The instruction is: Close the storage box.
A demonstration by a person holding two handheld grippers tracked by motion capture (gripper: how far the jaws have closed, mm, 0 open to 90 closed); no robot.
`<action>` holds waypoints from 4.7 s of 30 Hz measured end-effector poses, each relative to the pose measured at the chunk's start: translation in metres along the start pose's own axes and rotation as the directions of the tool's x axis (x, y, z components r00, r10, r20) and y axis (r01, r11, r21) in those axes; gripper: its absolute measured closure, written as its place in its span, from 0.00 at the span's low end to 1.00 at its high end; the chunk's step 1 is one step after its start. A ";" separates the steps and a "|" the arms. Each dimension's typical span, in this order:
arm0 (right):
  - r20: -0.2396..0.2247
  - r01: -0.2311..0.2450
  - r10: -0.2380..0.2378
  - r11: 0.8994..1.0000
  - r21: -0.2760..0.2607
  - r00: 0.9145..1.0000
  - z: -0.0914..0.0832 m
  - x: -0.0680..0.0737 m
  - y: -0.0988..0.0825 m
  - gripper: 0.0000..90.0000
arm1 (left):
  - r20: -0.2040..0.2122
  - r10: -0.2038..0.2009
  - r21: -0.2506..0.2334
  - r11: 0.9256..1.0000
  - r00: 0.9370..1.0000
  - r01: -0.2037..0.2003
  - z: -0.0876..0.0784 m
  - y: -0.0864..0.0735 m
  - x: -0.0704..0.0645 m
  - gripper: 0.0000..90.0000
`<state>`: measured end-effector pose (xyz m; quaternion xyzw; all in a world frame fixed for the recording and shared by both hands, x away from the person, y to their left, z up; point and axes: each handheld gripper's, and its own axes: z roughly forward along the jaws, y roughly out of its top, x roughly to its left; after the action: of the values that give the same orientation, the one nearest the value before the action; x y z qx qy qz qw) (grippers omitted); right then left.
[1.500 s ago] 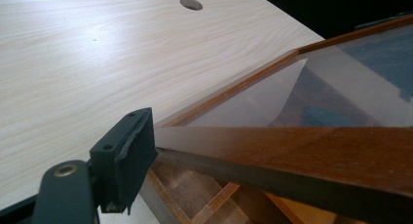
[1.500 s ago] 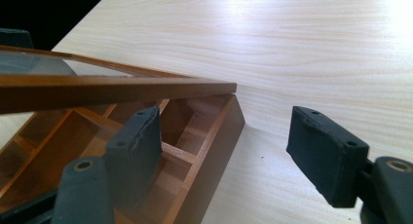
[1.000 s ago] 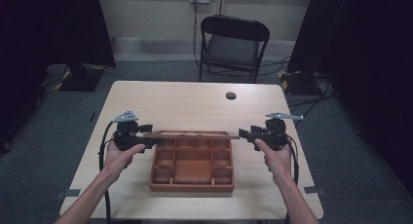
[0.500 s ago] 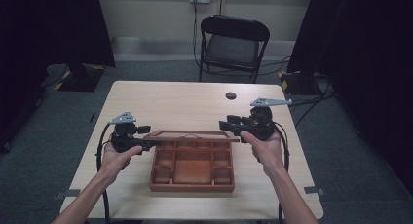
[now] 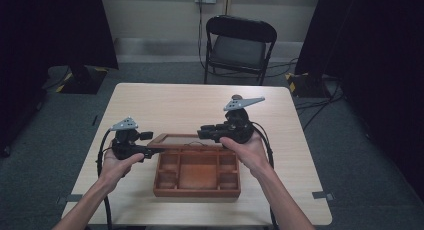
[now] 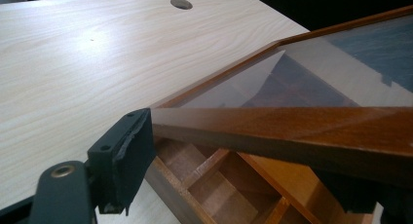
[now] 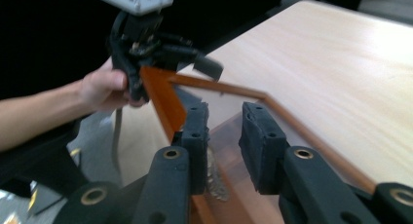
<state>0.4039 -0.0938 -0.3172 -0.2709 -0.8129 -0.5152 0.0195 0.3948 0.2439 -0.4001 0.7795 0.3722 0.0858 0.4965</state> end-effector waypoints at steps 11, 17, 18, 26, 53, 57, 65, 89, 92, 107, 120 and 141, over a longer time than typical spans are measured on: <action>-0.053 -0.001 0.004 0.998 0.056 0.999 0.011 -0.001 -0.008 0.88 | 0.007 0.005 0.009 1.000 1.000 -0.005 -0.001 -0.005 -0.001 0.22; -0.080 -0.021 0.030 0.995 0.101 0.996 0.016 -0.001 -0.011 0.87 | 0.005 0.009 0.015 1.000 1.000 -0.009 0.000 -0.005 -0.002 0.22; -0.080 -0.021 0.030 0.995 0.101 0.996 0.016 -0.001 -0.011 0.87 | 0.005 0.009 0.015 1.000 1.000 -0.009 0.000 -0.005 -0.002 0.22; -0.115 -0.035 0.047 0.994 0.100 0.992 0.017 -0.006 -0.012 0.91 | 0.012 0.000 0.010 1.000 1.000 0.000 0.003 -0.006 -0.001 0.22; -0.057 -0.011 0.018 0.991 0.133 0.998 0.020 -0.005 -0.022 0.91 | -0.004 0.005 0.043 0.999 1.000 -0.005 0.010 -0.012 0.002 0.23; -0.061 -0.004 0.013 0.989 0.151 0.998 0.021 -0.004 -0.024 0.91 | -0.038 -0.006 0.063 0.998 0.999 0.009 0.008 -0.019 0.014 0.24; -0.069 0.019 -0.007 0.986 0.165 0.998 0.020 -0.003 -0.028 0.91 | -0.090 -0.052 0.043 0.998 0.995 0.056 -0.002 -0.023 0.034 0.24; -0.062 0.038 -0.023 0.967 0.254 0.998 0.032 0.006 -0.060 0.91 | -0.089 -0.065 0.037 0.997 0.994 0.069 -0.002 -0.023 0.038 0.24; -0.061 0.041 -0.025 0.962 0.269 0.998 0.034 0.006 -0.064 0.91 | -0.091 -0.064 0.042 0.997 0.994 0.068 -0.001 -0.024 0.039 0.23; -0.064 0.024 -0.002 0.936 0.351 0.998 0.053 0.003 -0.096 0.91 | -0.087 -0.047 0.071 0.996 0.995 0.053 0.004 -0.024 0.037 0.23; 0.011 -0.057 0.056 0.966 0.254 0.998 0.045 -0.008 -0.100 0.62 | -0.098 -0.048 0.093 0.994 0.994 0.057 0.005 -0.025 0.037 0.23; 0.626 -0.378 0.281 0.925 0.024 0.727 -0.081 -0.109 -0.174 0.18 | -0.308 -0.053 0.285 0.947 0.950 0.145 -0.010 -0.067 0.066 0.21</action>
<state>0.3967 -0.2647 -0.4569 -0.5608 -0.7498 -0.3250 -0.1330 0.4034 0.3101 -0.4672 0.8048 0.4903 0.1178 0.3130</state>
